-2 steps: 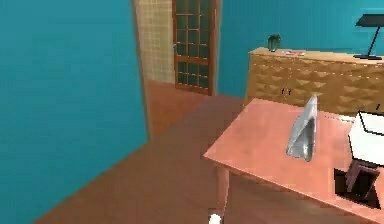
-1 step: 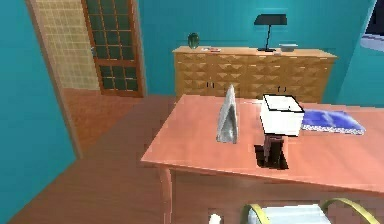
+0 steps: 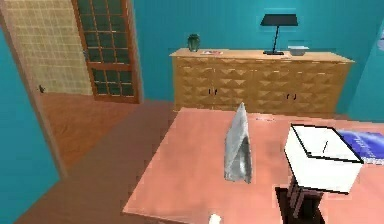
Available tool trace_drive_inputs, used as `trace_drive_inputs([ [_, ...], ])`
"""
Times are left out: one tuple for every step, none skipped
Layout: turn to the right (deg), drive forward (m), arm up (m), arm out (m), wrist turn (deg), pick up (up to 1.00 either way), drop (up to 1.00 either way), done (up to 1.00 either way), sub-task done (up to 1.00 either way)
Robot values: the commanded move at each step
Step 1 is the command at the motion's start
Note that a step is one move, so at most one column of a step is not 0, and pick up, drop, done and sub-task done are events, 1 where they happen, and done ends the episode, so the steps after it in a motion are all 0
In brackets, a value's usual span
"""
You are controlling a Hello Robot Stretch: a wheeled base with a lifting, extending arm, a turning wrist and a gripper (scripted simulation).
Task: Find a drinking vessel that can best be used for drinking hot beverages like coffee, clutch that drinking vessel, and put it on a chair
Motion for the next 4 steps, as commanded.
trace_drive_inputs([
  [-18.0, 0.0, 0.0, 0.0, 0.0, 0.0, 0.0, 0.0, 0.0],
  [0.0, 0.0, 0.0, 0.38, 0.0, 0.0, 0.0, 0.0, 0.0],
  [0.0, 0.0, 0.0, 0.0, 45.0, 0.0, 0.0, 0.0, 0.0],
  [0.0, 0.0, 0.0, 0.0, 33.0, 0.0, 0.0, 0.0, 0.0],
])
